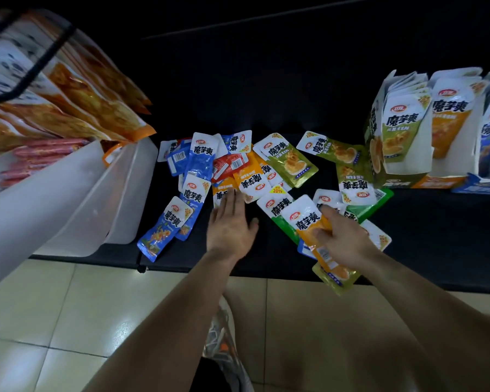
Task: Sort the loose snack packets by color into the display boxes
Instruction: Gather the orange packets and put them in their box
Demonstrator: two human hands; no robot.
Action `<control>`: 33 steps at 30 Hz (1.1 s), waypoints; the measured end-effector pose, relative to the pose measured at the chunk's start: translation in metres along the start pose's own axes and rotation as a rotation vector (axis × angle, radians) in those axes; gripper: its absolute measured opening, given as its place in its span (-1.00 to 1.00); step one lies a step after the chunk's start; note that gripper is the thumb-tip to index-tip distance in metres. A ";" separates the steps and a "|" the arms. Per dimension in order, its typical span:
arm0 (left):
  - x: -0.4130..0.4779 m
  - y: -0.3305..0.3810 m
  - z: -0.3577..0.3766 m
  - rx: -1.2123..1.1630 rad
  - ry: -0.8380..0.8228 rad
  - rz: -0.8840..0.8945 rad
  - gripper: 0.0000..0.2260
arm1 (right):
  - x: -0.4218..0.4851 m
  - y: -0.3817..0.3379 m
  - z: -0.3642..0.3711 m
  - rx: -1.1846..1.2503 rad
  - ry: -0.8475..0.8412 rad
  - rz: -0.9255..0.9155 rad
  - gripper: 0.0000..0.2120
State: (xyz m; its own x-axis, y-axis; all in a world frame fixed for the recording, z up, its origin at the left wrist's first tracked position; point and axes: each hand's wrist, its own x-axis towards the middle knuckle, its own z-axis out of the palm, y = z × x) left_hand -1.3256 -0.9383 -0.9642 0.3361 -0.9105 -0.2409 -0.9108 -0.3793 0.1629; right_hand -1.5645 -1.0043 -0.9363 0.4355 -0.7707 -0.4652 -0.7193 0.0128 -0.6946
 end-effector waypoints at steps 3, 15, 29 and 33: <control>-0.013 -0.010 0.003 0.043 -0.025 -0.003 -0.37 | 0.003 -0.001 0.004 -0.115 0.114 -0.008 -0.61; -0.066 0.007 -0.002 -0.046 -0.025 -0.580 -0.23 | -0.021 -0.014 -0.004 0.262 0.169 0.039 -0.85; -0.089 0.004 -0.119 -0.736 -0.033 -0.209 -0.93 | -0.068 -0.036 -0.036 0.539 -0.024 -0.006 -0.84; -0.092 0.031 -0.125 -1.117 -0.102 -0.243 -0.86 | -0.071 -0.043 -0.031 0.579 0.007 -0.081 -0.93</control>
State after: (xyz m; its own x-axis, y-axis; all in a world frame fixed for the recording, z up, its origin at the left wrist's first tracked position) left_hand -1.3551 -0.8875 -0.8175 0.4068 -0.7948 -0.4503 -0.0864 -0.5242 0.8472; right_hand -1.5817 -0.9699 -0.8563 0.4717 -0.7880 -0.3956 -0.2700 0.2980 -0.9156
